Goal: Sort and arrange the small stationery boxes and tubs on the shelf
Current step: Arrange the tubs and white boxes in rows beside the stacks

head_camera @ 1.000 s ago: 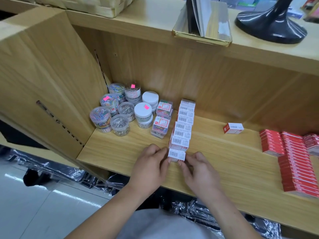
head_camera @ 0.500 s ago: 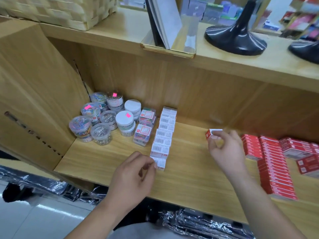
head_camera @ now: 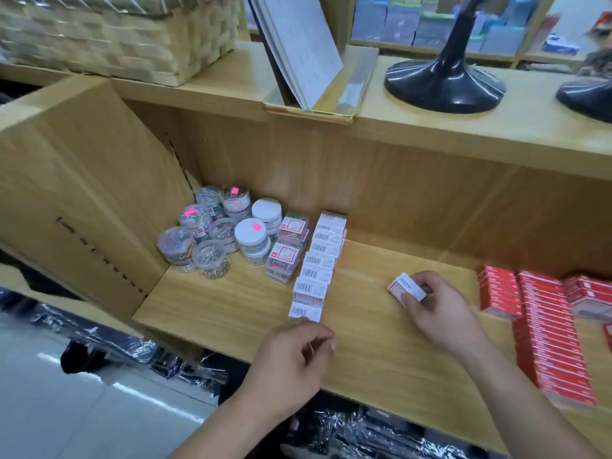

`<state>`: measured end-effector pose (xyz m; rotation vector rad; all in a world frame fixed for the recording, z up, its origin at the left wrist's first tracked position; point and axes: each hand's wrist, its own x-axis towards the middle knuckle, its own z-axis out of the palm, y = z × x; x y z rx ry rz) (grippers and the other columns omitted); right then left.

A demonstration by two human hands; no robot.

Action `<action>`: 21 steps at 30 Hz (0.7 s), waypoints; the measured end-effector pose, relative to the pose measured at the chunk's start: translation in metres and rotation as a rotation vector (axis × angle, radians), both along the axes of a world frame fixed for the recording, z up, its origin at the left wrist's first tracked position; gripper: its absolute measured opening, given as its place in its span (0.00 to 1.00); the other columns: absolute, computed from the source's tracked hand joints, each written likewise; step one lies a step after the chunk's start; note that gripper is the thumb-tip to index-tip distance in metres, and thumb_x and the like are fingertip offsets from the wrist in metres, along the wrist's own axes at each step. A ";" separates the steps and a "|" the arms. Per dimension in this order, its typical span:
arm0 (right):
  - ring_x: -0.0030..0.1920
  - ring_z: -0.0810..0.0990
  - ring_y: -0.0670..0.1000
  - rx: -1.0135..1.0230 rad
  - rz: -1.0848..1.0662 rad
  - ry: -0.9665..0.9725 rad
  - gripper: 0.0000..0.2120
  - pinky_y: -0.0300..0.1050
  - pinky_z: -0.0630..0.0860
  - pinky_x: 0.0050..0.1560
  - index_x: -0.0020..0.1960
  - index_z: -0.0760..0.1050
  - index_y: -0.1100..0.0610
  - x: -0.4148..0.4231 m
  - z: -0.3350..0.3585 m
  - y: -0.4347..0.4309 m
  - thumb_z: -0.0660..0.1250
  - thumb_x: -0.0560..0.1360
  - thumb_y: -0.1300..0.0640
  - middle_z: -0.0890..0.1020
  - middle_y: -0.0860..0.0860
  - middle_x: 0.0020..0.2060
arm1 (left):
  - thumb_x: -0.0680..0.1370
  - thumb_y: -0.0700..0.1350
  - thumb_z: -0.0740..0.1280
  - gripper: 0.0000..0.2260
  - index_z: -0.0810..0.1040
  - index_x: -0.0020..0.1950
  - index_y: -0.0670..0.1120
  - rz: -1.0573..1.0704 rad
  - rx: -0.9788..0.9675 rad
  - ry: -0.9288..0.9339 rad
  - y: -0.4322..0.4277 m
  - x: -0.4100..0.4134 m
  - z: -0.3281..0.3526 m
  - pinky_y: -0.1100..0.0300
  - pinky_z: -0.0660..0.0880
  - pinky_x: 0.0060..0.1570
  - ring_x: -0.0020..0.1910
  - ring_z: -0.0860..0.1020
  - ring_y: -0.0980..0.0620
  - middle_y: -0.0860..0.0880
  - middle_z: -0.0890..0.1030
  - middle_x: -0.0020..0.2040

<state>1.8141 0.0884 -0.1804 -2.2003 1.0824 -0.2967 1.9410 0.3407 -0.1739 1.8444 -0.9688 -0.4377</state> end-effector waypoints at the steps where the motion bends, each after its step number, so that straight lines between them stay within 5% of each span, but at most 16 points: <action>1: 0.37 0.80 0.44 0.099 0.009 -0.104 0.07 0.40 0.76 0.40 0.51 0.76 0.45 -0.001 0.006 0.017 0.71 0.76 0.55 0.82 0.44 0.44 | 0.77 0.43 0.71 0.05 0.83 0.44 0.52 0.004 0.011 0.042 0.003 0.000 -0.001 0.63 0.71 0.37 0.34 0.75 0.56 0.56 0.79 0.37; 6: 0.33 0.79 0.52 0.613 0.045 -0.442 0.06 0.45 0.76 0.32 0.53 0.84 0.56 0.002 0.050 0.096 0.69 0.79 0.60 0.84 0.54 0.36 | 0.73 0.44 0.72 0.14 0.82 0.55 0.60 0.082 -0.038 0.328 0.014 0.004 -0.004 0.63 0.73 0.39 0.35 0.75 0.58 0.56 0.83 0.42; 16: 0.32 0.78 0.51 0.567 0.113 -0.431 0.10 0.46 0.77 0.33 0.58 0.82 0.55 0.034 0.064 0.157 0.68 0.79 0.59 0.84 0.49 0.38 | 0.73 0.45 0.70 0.15 0.83 0.59 0.57 -0.049 -0.116 0.491 0.042 0.040 0.017 0.58 0.78 0.50 0.45 0.80 0.55 0.53 0.86 0.51; 21: 0.36 0.81 0.46 0.558 -0.036 -0.530 0.16 0.40 0.80 0.41 0.56 0.82 0.54 0.051 0.052 0.180 0.76 0.69 0.59 0.86 0.46 0.40 | 0.77 0.42 0.75 0.12 0.83 0.59 0.50 -0.058 -0.125 0.516 0.048 0.060 0.010 0.60 0.78 0.52 0.46 0.82 0.55 0.53 0.87 0.51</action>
